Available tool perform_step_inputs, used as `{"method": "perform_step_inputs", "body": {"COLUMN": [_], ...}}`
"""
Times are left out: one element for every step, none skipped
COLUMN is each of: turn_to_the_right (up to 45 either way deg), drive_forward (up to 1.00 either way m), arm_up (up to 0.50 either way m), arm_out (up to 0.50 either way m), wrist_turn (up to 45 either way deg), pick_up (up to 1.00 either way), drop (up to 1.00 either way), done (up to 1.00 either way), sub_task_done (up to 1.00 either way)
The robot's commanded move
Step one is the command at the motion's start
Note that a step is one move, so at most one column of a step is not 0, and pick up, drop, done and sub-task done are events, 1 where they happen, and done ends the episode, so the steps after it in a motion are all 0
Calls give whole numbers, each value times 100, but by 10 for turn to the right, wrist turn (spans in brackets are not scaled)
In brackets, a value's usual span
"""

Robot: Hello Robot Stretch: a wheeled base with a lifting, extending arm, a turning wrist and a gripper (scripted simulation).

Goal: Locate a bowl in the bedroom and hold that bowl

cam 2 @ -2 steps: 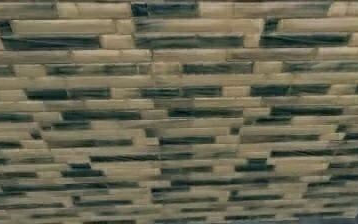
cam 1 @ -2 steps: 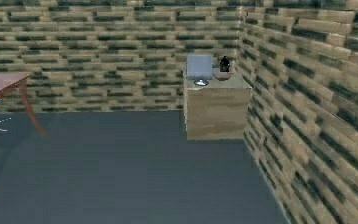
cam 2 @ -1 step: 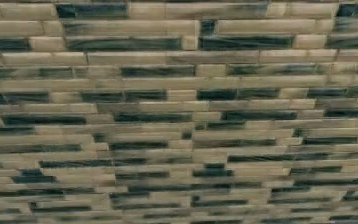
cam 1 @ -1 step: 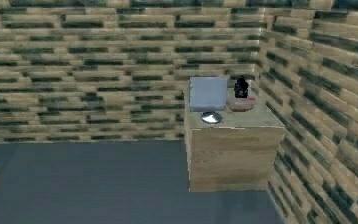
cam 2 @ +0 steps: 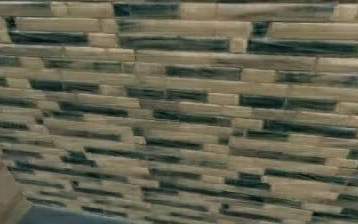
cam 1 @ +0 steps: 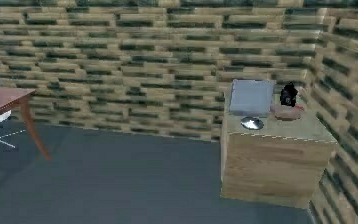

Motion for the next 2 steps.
{"method": "perform_step_inputs", "body": {"turn_to_the_right": [0,-240], "drive_forward": [100,0], "arm_up": [0,0], "arm_out": [0,0], "wrist_turn": [0,0], "pick_up": [0,0], "drop": [0,0], "done": [0,0], "sub_task_done": [0,0]}}
